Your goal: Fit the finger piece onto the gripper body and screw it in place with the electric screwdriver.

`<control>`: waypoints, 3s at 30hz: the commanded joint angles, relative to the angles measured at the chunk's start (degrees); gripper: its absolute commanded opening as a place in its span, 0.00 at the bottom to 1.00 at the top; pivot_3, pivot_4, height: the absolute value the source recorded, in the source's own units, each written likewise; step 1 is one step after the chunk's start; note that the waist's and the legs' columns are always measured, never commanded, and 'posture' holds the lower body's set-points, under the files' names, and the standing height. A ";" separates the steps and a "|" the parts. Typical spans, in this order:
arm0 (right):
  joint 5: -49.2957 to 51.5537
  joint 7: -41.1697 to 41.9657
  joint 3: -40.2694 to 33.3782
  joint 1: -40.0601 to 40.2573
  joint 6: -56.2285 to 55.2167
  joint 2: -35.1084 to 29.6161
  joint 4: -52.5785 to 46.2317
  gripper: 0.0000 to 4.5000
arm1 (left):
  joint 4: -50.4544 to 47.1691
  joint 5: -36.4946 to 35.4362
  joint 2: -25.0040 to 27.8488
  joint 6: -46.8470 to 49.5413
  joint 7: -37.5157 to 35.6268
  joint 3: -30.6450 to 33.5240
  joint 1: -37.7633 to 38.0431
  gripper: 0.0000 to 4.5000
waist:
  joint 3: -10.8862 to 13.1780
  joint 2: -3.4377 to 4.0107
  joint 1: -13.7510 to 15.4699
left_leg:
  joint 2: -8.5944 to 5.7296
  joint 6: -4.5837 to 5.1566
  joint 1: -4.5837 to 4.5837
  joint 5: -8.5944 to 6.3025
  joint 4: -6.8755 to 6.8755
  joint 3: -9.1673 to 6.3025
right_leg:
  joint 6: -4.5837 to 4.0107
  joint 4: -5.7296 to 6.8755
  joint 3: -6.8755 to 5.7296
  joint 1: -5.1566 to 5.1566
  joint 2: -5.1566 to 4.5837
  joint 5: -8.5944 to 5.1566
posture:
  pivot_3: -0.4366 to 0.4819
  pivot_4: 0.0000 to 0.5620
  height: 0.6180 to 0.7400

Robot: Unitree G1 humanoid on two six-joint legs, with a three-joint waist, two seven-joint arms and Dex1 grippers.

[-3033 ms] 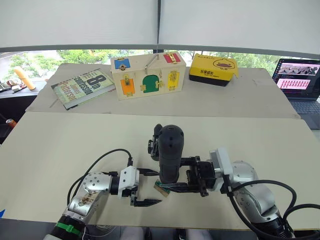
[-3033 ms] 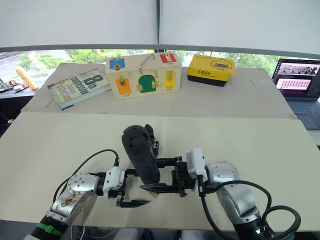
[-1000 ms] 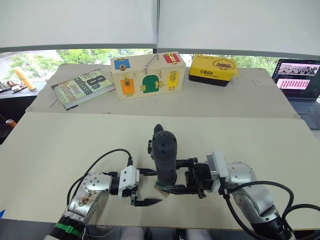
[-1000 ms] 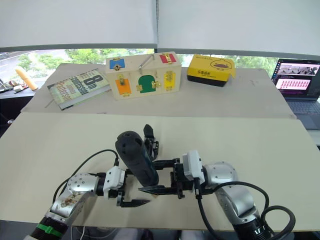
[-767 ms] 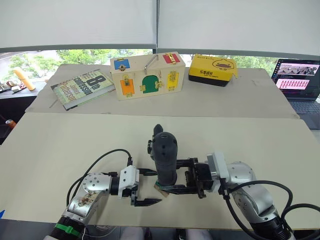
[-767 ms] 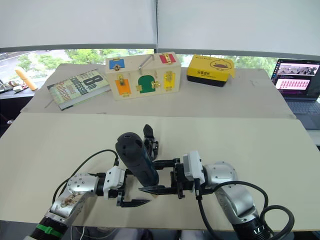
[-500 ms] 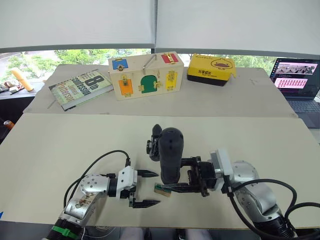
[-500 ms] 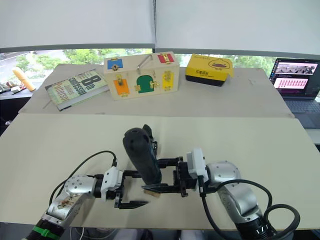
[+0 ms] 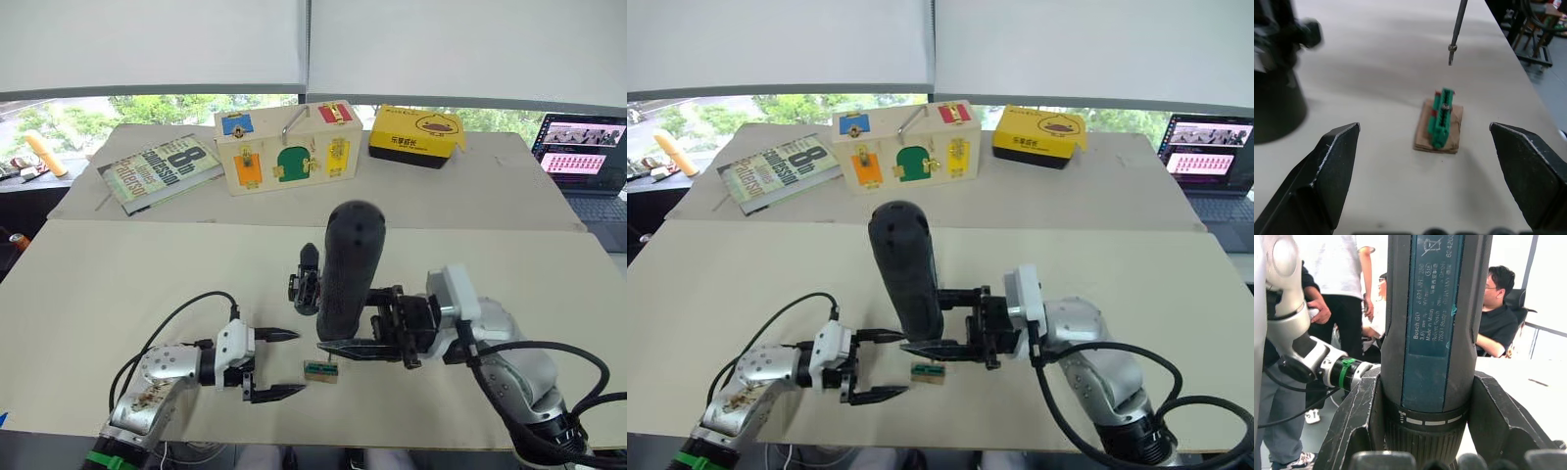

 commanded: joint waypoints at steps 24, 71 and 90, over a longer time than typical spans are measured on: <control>9.58 -3.55 -13.12 -27.09 11.83 -3.99 17.42 0.43 | -3.21 -13.37 6.12 12.09 2.46 18.18 -4.91 1.00 | 0.04 -0.01 -0.26 | -0.01 -0.02 -0.05 0.01 -0.01 0.09 | 0.00 -0.02 -0.04 -0.03 0.10 0.00 | 0.48 0.27 1.00; -8.25 0.19 -0.45 -31.75 5.53 15.03 26.11 0.43 | 10.85 -0.30 -4.07 0.13 2.59 7.98 -10.84 1.00 | 0.08 0.06 -1.68 | -0.03 -0.16 -0.12 0.08 -0.08 0.11 | 0.01 0.13 -0.29 -0.03 0.18 0.00 | 0.48 0.27 1.00; -8.54 1.09 0.12 -31.27 6.17 14.80 26.12 0.43 | 14.14 1.05 -5.83 -2.76 2.27 6.91 -12.44 1.00 | 0.08 0.06 -1.70 | -0.02 -0.16 -0.13 0.08 -0.08 0.09 | 0.01 0.13 -0.31 -0.03 0.17 0.00 | 0.48 0.27 1.00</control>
